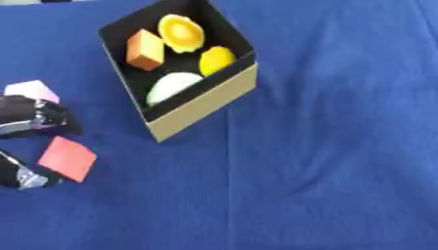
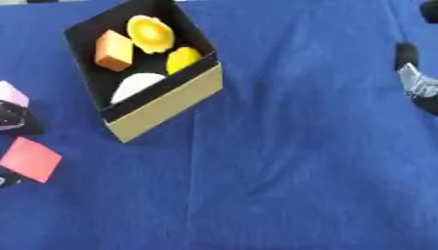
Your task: Pick up objects on the table and place them in the box.
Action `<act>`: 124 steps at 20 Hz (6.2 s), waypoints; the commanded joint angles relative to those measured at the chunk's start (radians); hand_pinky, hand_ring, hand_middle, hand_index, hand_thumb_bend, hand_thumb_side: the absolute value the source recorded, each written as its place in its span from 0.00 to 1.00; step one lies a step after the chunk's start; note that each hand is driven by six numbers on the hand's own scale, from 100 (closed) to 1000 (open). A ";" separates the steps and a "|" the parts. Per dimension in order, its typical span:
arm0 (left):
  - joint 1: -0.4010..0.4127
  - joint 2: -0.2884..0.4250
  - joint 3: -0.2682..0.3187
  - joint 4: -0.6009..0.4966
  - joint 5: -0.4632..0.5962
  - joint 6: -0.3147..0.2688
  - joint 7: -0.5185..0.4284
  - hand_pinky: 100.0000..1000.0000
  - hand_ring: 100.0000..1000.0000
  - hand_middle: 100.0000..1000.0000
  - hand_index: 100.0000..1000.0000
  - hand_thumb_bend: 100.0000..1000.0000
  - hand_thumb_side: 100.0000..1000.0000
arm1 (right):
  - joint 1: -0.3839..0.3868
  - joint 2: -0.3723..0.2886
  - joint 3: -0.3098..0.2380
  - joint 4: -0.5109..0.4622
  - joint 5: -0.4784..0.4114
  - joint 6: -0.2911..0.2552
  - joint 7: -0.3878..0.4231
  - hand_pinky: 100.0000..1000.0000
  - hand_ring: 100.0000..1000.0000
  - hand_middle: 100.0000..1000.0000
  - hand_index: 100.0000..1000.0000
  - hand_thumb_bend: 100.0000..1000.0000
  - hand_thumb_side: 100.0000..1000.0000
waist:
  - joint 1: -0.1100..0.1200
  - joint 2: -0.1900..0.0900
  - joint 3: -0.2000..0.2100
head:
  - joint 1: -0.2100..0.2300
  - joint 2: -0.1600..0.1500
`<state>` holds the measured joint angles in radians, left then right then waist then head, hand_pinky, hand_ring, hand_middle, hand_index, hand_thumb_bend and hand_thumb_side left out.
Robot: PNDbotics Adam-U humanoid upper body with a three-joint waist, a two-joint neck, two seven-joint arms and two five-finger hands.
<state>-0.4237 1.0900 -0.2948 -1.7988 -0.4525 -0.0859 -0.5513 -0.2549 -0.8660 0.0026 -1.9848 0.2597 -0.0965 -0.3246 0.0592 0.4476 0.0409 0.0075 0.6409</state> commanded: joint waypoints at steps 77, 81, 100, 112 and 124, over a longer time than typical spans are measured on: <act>-0.156 0.021 0.183 0.045 0.140 0.098 0.041 0.84 0.81 0.77 0.87 0.37 0.45 | -0.058 0.115 -0.054 -0.015 -0.176 -0.017 -0.018 0.75 0.69 0.66 0.75 0.16 0.20 | 0.008 -0.046 -0.039 | 0.007 -0.002; -0.090 0.036 0.201 0.065 0.130 0.105 0.042 0.84 0.82 0.78 0.87 0.41 0.42 | -0.053 0.120 -0.060 -0.015 -0.174 -0.014 -0.029 0.75 0.69 0.66 0.75 0.16 0.20 | -0.003 -0.044 -0.038 | 0.009 -0.011; -0.128 0.002 0.235 0.341 0.019 0.102 0.096 0.85 0.85 0.82 0.90 0.54 0.31 | -0.048 0.137 -0.066 -0.015 -0.177 -0.003 -0.059 0.74 0.67 0.65 0.74 0.15 0.22 | -0.011 -0.026 -0.039 | 0.067 -0.035; -0.167 -0.022 0.222 0.397 0.014 0.036 0.045 0.86 0.86 0.82 0.88 0.58 0.21 | -0.050 0.151 -0.064 -0.015 -0.181 0.014 -0.088 0.73 0.66 0.63 0.73 0.14 0.23 | -0.006 0.000 -0.046 | 0.066 -0.053; -0.227 -0.070 0.194 0.508 -0.082 0.026 0.014 0.85 0.84 0.78 0.85 0.49 0.12 | -0.056 0.164 -0.061 -0.015 -0.181 0.013 -0.100 0.72 0.65 0.63 0.73 0.14 0.23 | -0.011 0.029 -0.056 | 0.073 -0.070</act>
<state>-0.6365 0.9925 -0.1059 -1.2972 -0.5210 -0.0582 -0.5302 -0.3002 -0.6878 -0.0494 -1.9849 0.0770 -0.0826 -0.4191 0.0499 0.4973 -0.0146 0.0776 0.5873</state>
